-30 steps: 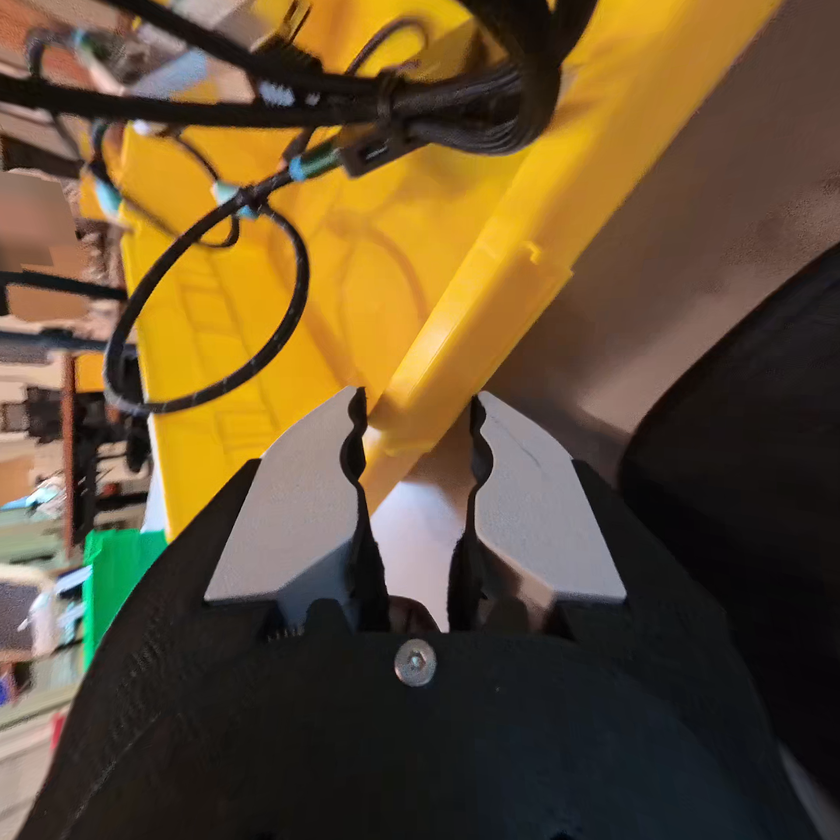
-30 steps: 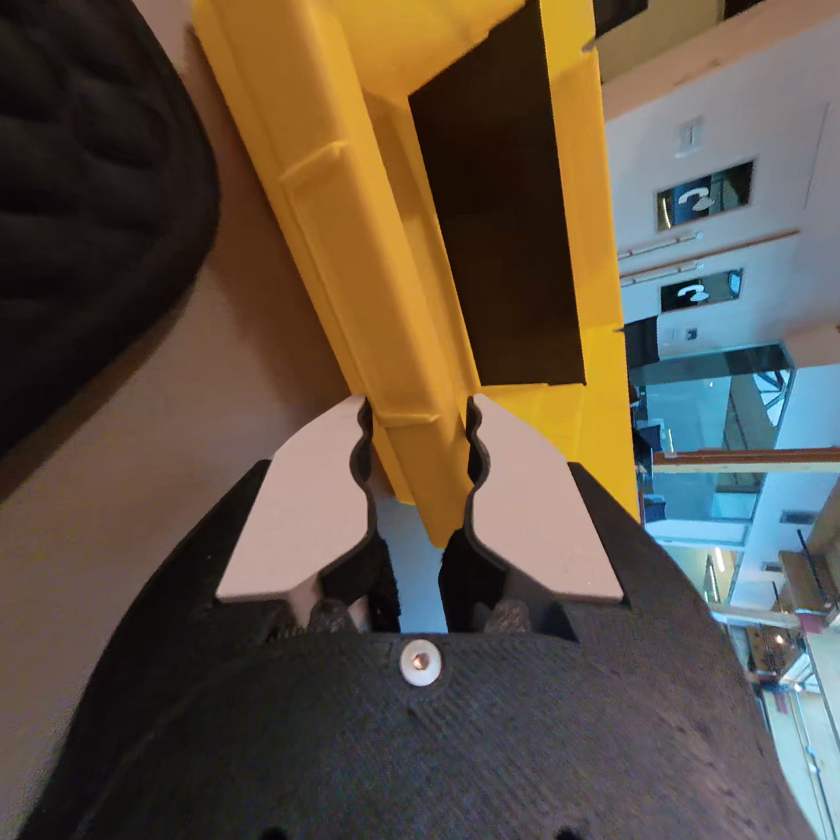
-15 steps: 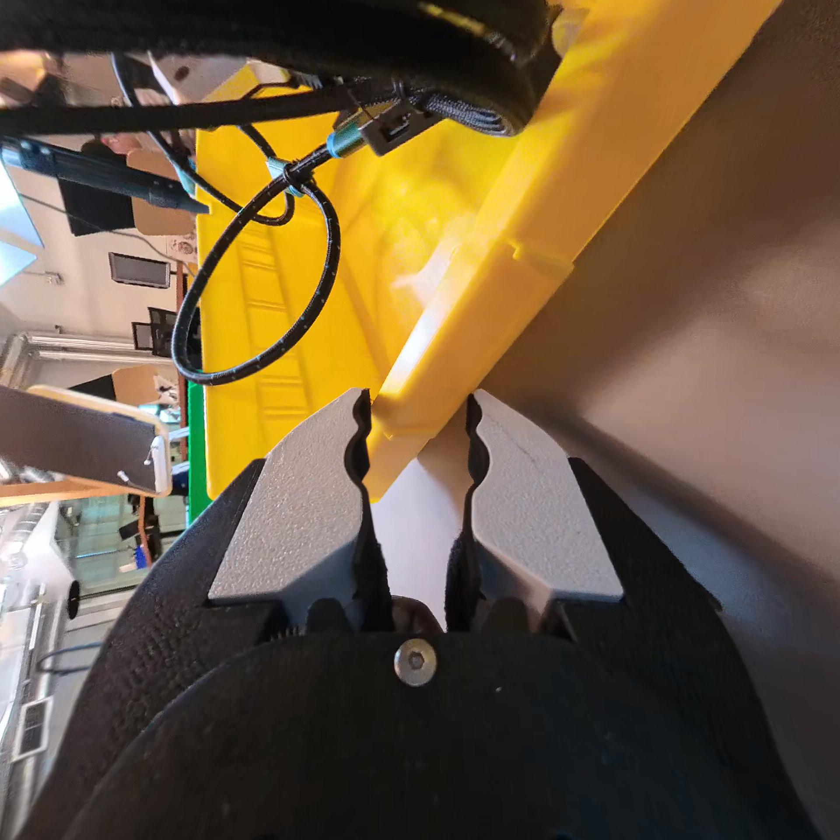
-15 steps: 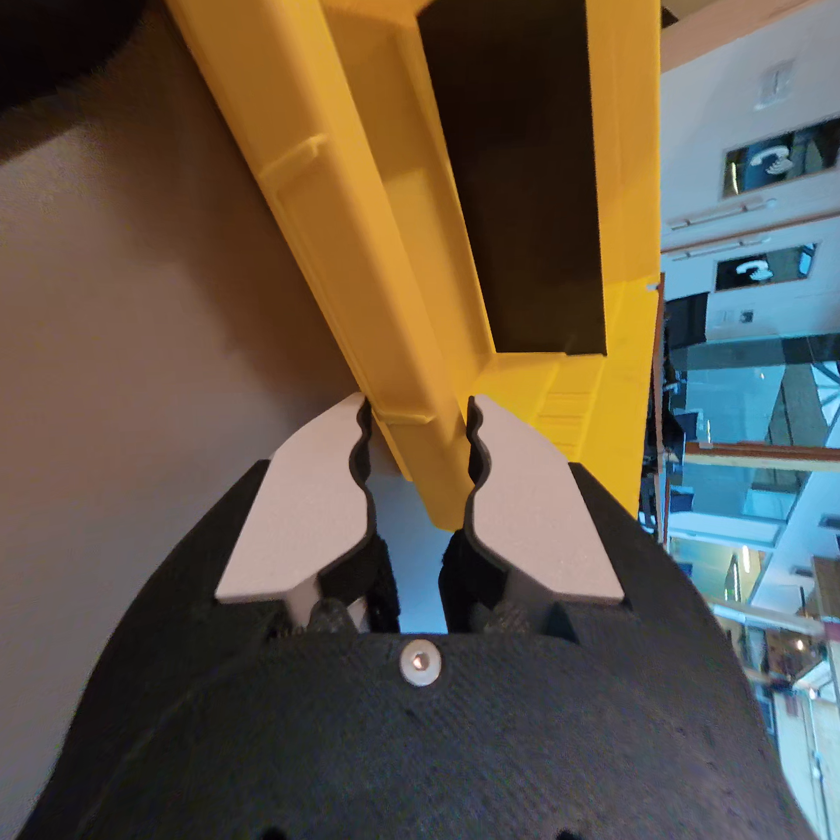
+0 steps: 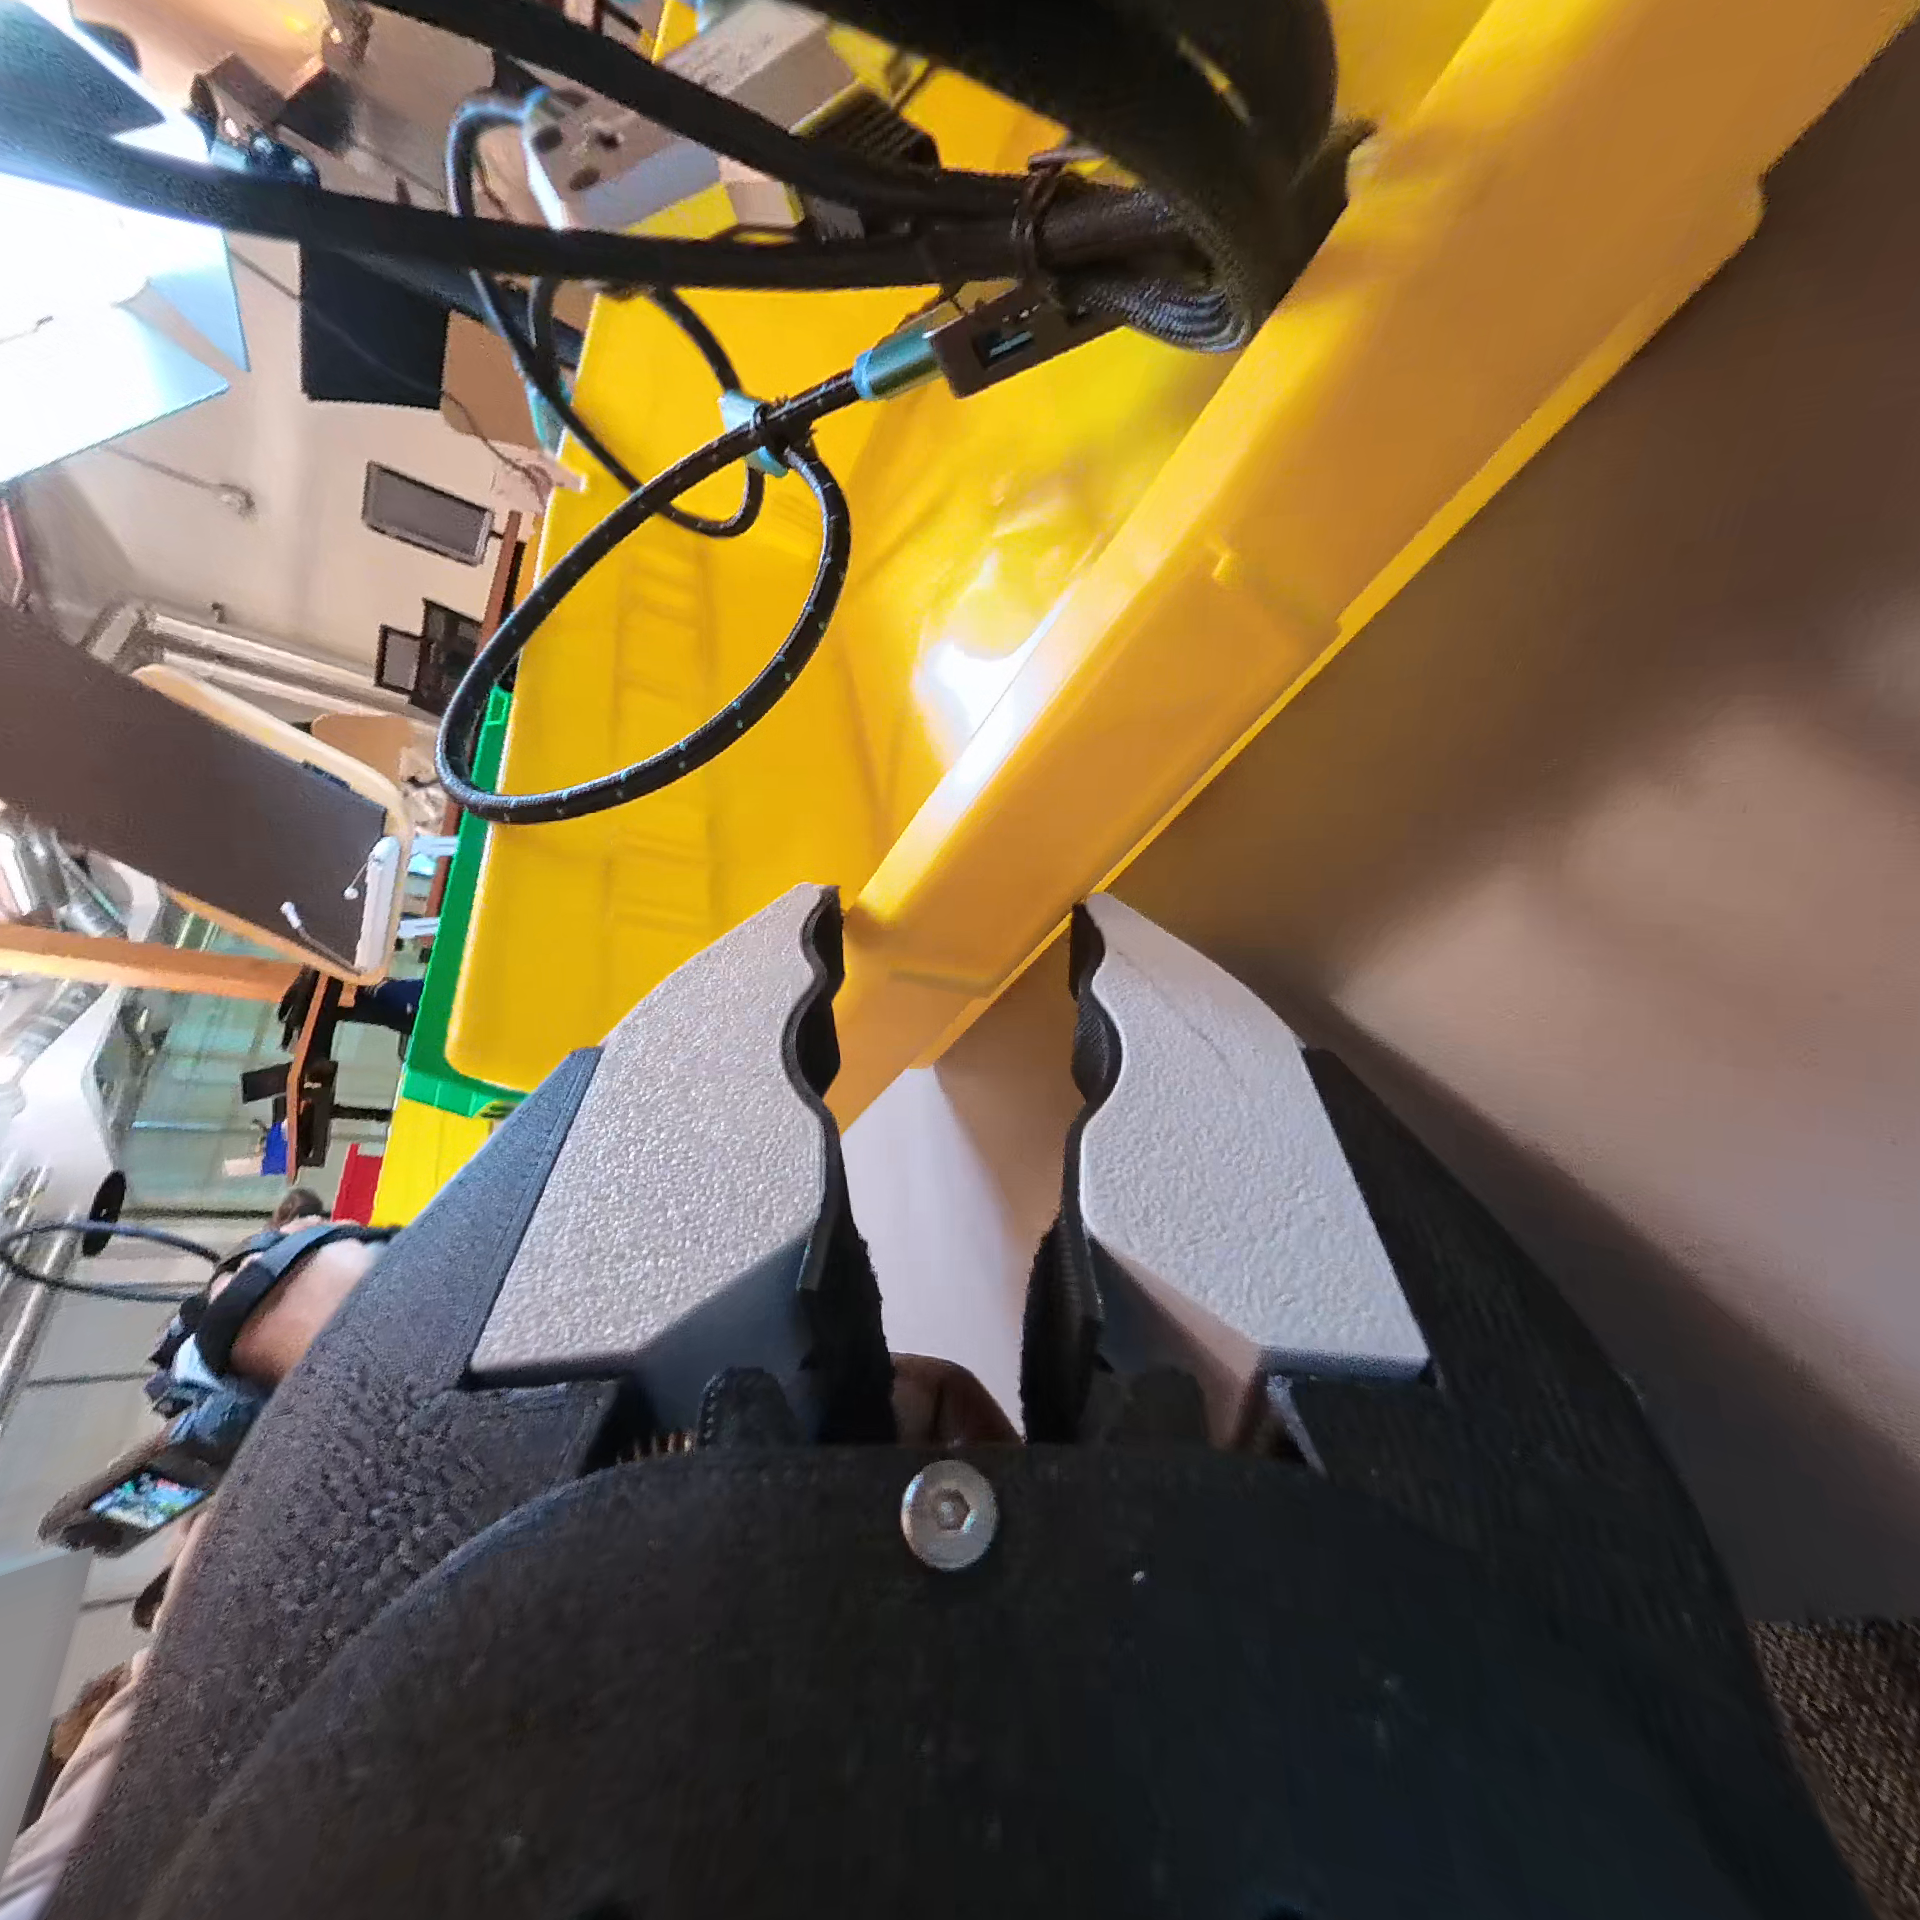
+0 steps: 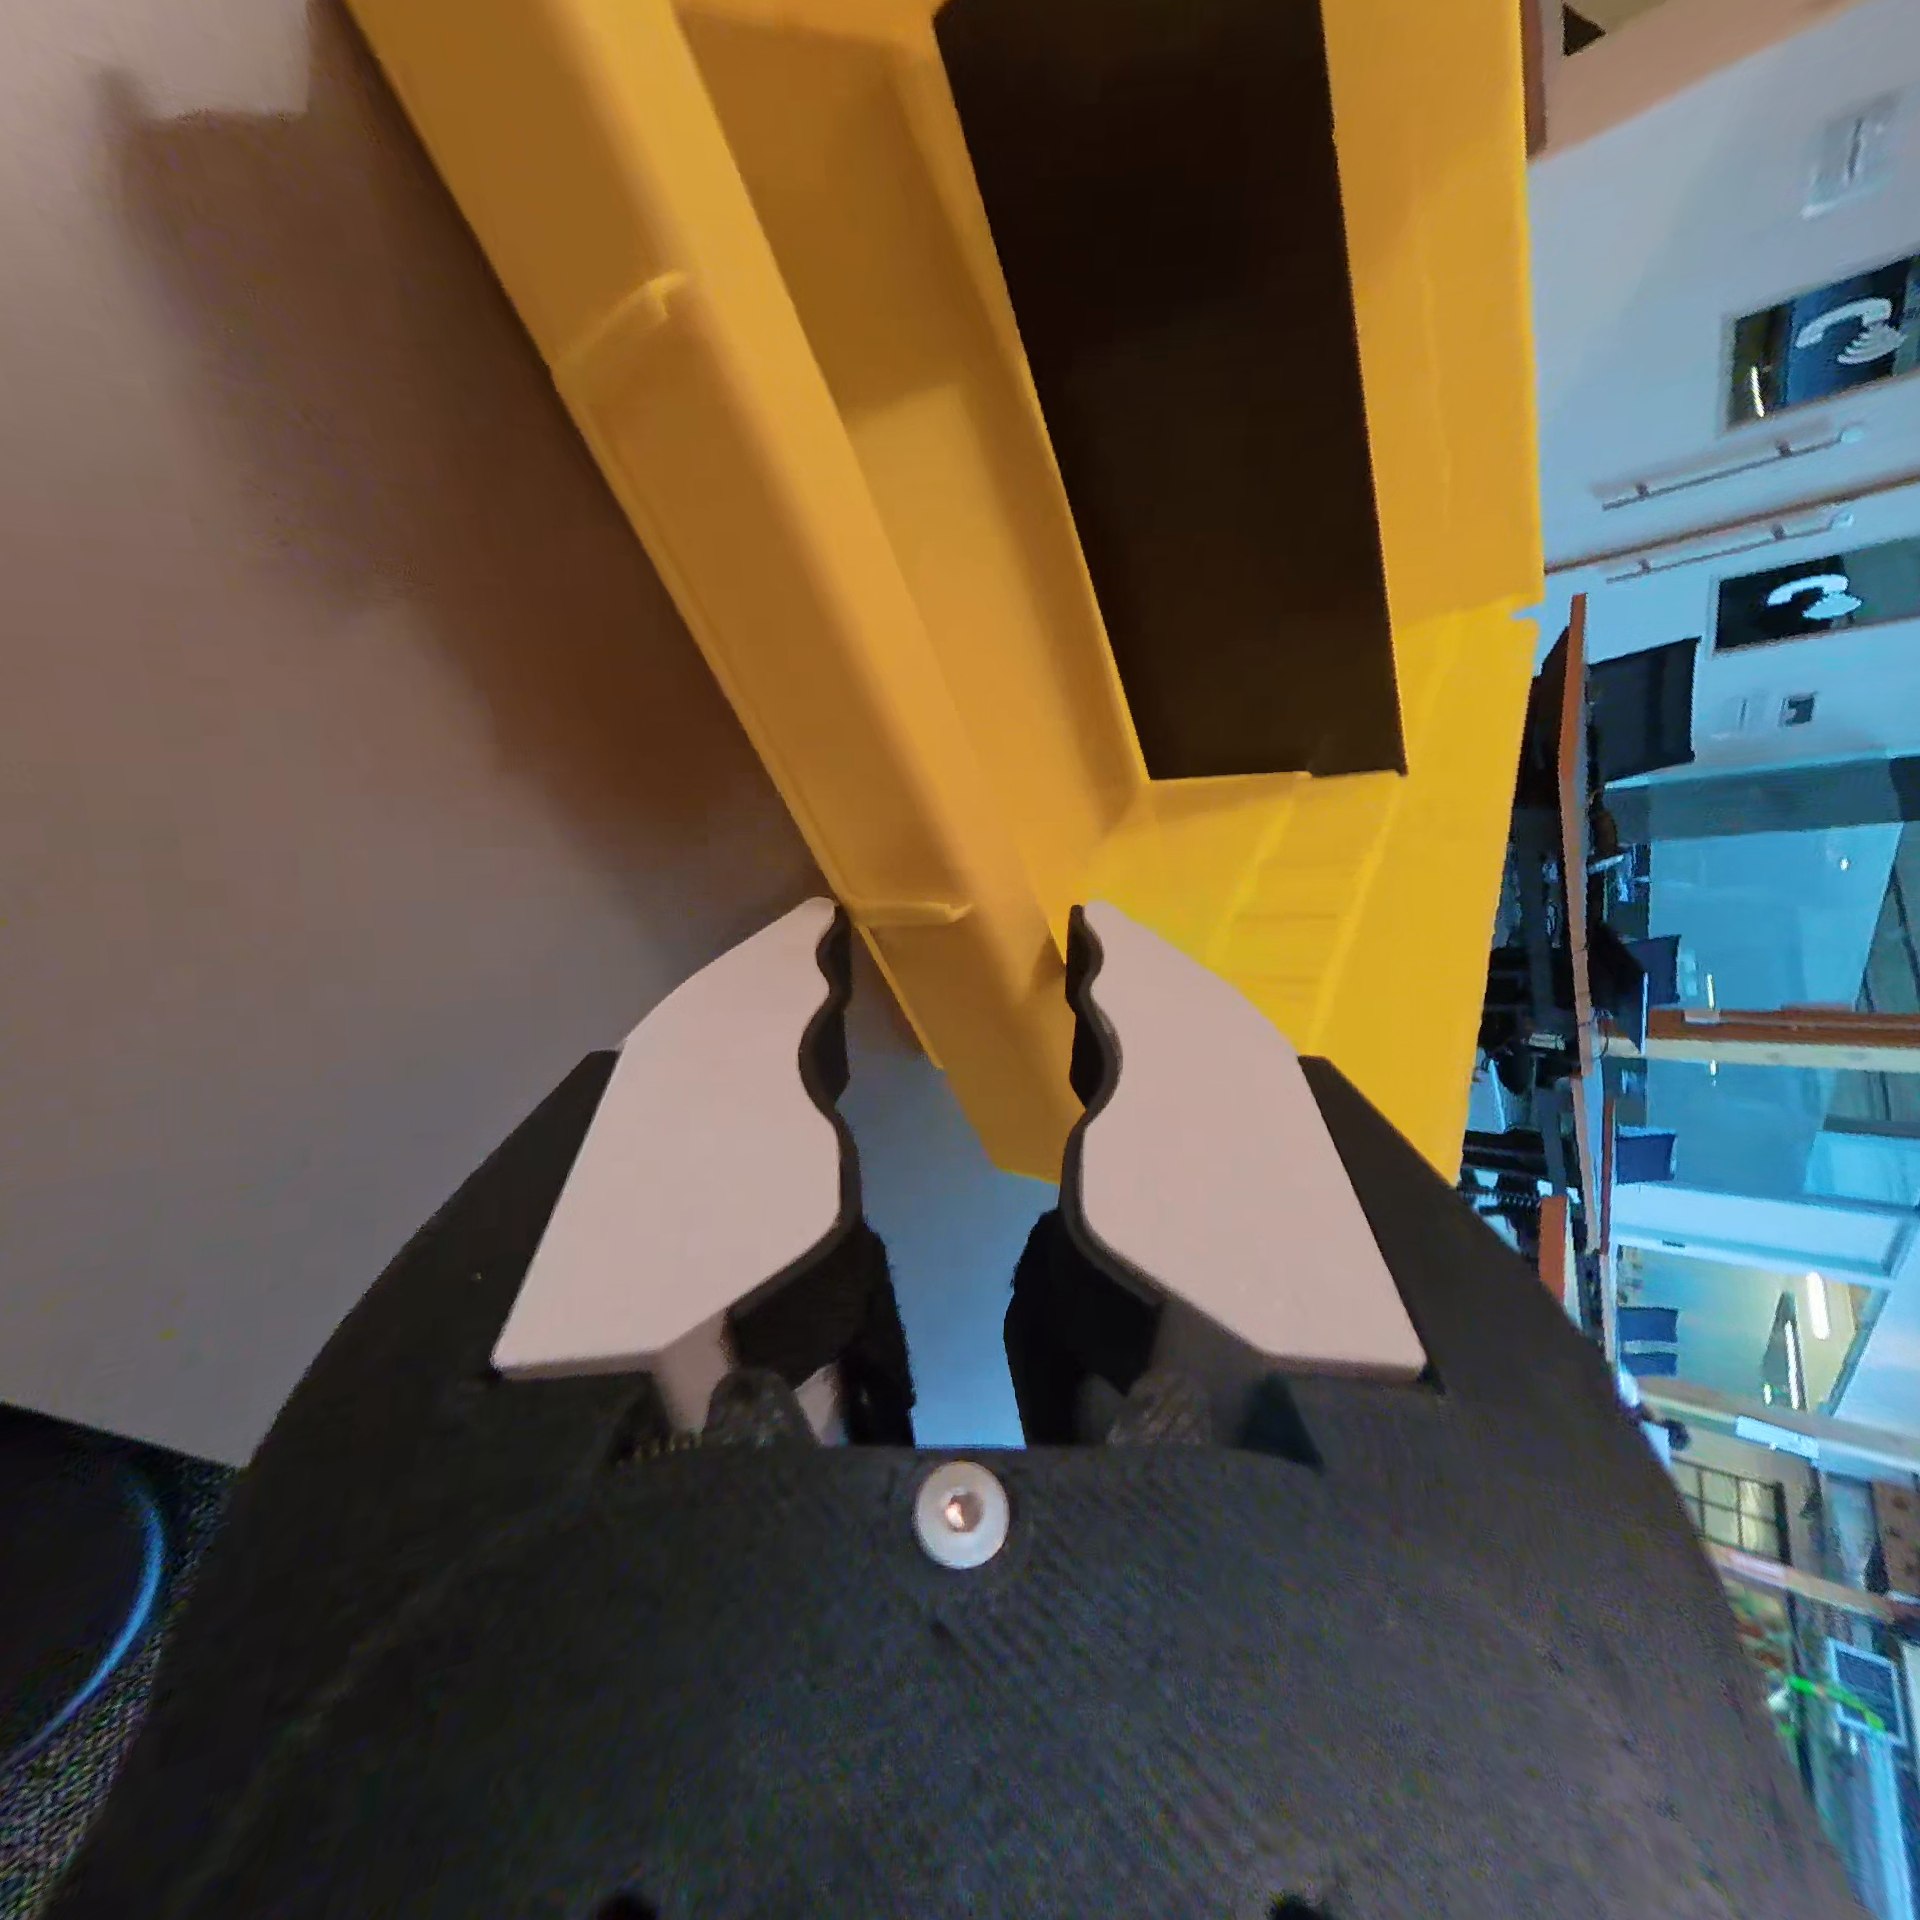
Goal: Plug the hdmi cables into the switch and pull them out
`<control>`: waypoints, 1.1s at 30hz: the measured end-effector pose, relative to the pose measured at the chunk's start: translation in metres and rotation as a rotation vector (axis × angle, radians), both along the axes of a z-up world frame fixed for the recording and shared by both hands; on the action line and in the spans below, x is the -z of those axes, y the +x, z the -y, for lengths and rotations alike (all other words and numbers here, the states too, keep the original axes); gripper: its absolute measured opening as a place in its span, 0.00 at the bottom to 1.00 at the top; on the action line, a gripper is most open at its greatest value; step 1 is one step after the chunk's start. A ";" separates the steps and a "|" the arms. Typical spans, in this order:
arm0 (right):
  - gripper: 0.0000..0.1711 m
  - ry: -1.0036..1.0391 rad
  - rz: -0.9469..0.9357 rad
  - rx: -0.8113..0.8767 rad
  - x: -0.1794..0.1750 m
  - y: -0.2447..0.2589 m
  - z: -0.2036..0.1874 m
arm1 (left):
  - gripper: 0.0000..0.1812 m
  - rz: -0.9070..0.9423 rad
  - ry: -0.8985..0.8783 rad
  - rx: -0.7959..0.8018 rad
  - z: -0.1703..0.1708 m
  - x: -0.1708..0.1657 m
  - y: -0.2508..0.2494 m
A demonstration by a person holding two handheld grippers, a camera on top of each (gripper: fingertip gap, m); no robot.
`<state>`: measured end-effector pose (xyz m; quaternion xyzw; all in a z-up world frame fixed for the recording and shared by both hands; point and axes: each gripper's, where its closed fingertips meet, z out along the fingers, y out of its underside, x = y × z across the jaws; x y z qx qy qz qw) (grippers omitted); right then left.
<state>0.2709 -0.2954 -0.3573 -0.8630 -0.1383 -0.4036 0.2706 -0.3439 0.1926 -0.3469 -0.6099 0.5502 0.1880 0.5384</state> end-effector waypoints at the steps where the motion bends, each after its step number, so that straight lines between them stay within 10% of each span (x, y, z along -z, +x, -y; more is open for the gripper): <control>1: 0.23 0.002 0.001 0.007 0.000 0.001 0.002 | 0.23 0.000 0.004 -0.006 -0.001 0.000 -0.001; 9: 0.27 0.061 -0.080 -0.024 -0.002 -0.009 -0.003 | 0.32 0.272 -0.200 0.115 0.026 -0.010 0.026; 13: 0.28 0.255 -0.165 -0.126 -0.026 -0.028 -0.017 | 0.35 0.749 -0.263 0.379 0.062 -0.083 0.048; 20: 0.28 0.364 -0.162 -0.126 -0.047 -0.031 -0.017 | 0.33 1.458 -0.067 0.306 0.065 -0.196 0.006; 25: 0.28 0.297 -0.157 -0.106 -0.038 -0.028 -0.017 | 0.31 1.262 0.018 0.160 0.018 -0.205 -0.002; 33: 0.28 0.299 -0.107 -0.141 -0.048 -0.035 -0.028 | 0.30 1.236 -0.772 0.192 -0.085 -0.136 0.071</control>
